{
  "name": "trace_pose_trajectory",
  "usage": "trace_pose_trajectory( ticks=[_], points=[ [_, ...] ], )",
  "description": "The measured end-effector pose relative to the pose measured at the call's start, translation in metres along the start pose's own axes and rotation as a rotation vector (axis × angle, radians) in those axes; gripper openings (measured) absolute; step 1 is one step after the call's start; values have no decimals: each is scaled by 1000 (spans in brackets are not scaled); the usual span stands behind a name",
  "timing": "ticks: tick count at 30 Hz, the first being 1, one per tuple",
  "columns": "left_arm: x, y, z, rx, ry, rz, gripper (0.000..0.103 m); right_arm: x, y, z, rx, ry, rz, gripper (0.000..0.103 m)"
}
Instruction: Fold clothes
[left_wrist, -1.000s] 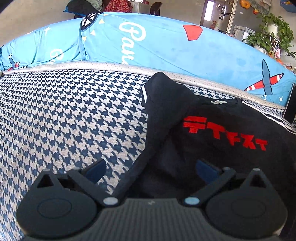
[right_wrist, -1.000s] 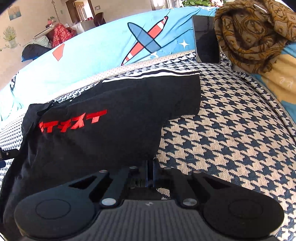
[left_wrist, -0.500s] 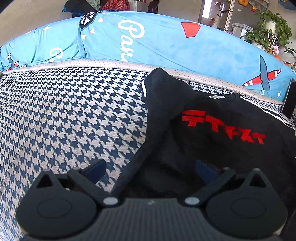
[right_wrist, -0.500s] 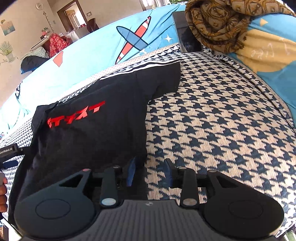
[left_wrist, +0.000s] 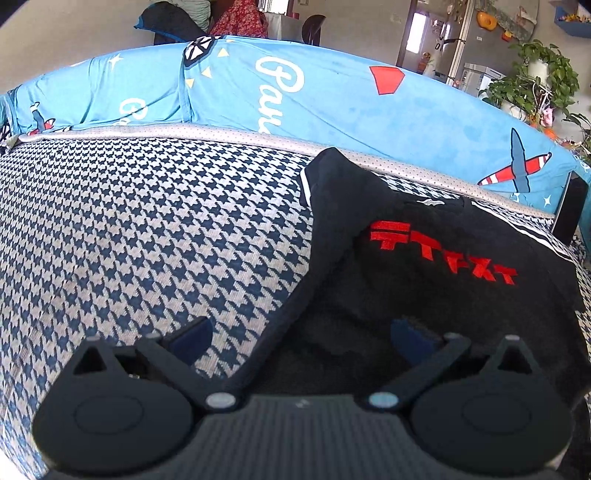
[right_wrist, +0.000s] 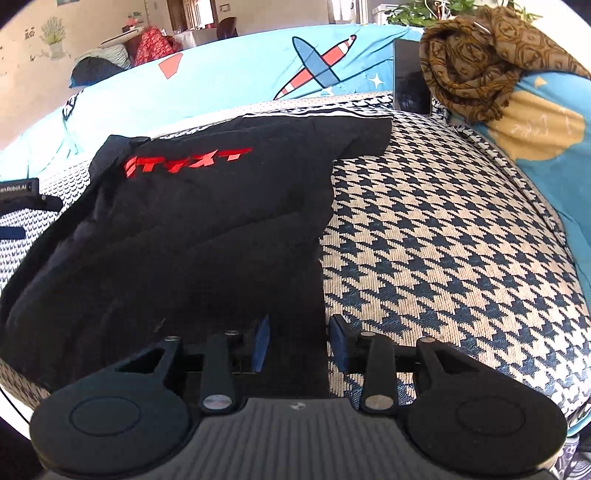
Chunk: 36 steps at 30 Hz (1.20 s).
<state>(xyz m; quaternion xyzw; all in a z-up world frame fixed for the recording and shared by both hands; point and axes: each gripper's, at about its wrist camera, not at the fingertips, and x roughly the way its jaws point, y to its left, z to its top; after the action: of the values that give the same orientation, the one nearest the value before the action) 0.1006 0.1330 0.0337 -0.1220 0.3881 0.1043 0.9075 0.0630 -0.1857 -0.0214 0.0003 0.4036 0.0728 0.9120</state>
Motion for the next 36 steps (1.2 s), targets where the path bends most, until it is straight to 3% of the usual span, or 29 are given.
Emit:
trace_pose_trajectory(
  ticks=[3, 5, 7, 14, 19, 23, 26, 29, 36],
  points=[
    [-2, 11, -3, -26, 3, 18, 103, 0, 2, -4, -4, -9, -9, 25],
    [-2, 17, -6, -38, 8, 33, 103, -1, 0, -5, 6, -13, -11, 10],
    [-1, 22, -8, -44, 18, 47, 103, -6, -3, -7, 30, -21, -24, 4],
    [-7, 38, -14, -55, 29, 63, 103, -28, -15, -17, 117, -47, -89, 2],
    [-9, 40, -18, -32, 41, 69, 103, -34, -8, -27, 25, -58, -211, 1],
    [-11, 38, -20, -18, 43, 60, 103, -30, -12, -29, 58, -43, -228, 2],
    [-10, 35, -20, -13, 46, 53, 103, -41, -16, -25, 118, -102, -219, 12],
    [-7, 28, -19, -1, 50, 47, 103, -43, -10, -20, 98, -116, -148, 17],
    [6, 12, -18, 36, 54, 41, 103, -21, 20, -7, 28, -48, 29, 25]
  ],
)
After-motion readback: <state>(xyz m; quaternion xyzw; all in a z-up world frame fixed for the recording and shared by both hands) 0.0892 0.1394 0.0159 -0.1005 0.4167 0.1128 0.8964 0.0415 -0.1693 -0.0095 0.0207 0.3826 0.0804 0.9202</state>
